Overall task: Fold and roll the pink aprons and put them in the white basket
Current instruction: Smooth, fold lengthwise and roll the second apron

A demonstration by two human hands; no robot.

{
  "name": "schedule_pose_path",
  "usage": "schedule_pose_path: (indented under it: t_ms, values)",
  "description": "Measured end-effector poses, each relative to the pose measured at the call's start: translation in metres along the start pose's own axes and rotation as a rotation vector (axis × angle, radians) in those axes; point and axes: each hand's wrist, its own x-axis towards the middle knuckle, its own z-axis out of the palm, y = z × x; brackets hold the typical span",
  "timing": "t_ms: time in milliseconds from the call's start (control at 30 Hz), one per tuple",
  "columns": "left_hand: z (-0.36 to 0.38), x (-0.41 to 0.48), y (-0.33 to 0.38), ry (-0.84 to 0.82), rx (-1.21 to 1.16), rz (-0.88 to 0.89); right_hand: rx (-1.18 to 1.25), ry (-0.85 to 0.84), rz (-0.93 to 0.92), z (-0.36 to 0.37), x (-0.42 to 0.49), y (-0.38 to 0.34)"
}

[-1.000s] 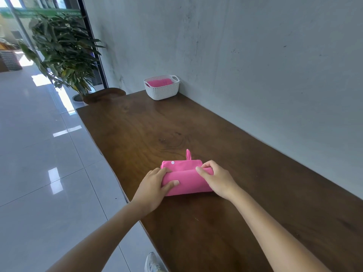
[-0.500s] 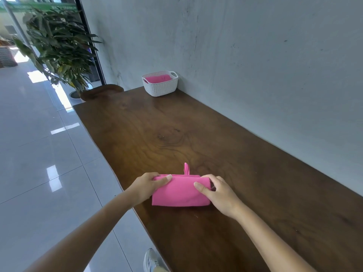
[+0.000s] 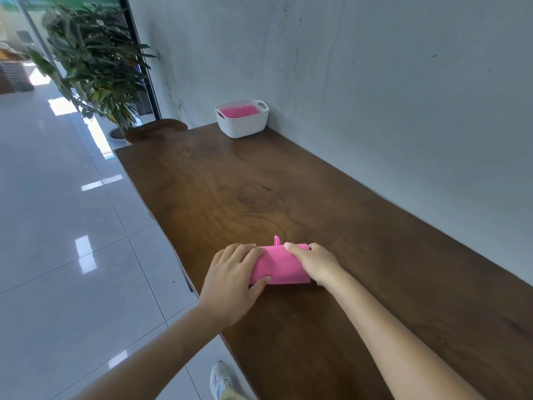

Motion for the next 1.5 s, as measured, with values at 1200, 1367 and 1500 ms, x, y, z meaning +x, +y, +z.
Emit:
schedule_pose_path:
  t_ms: [1200, 1367, 1500]
  values:
    - [-0.025, 0.016, 0.002, -0.054, -0.257, -0.014, 0.057, 0.048, -0.474, -0.018, -0.069, -0.023]
    - [-0.026, 0.017, 0.013, 0.054, -0.413, -0.091, 0.157, 0.093, -0.452, -0.016, -0.088, -0.035]
    - [-0.033, 0.014, 0.018, 0.133, -0.557, -0.121, 0.232, 0.066, -0.457, -0.019, -0.099, -0.038]
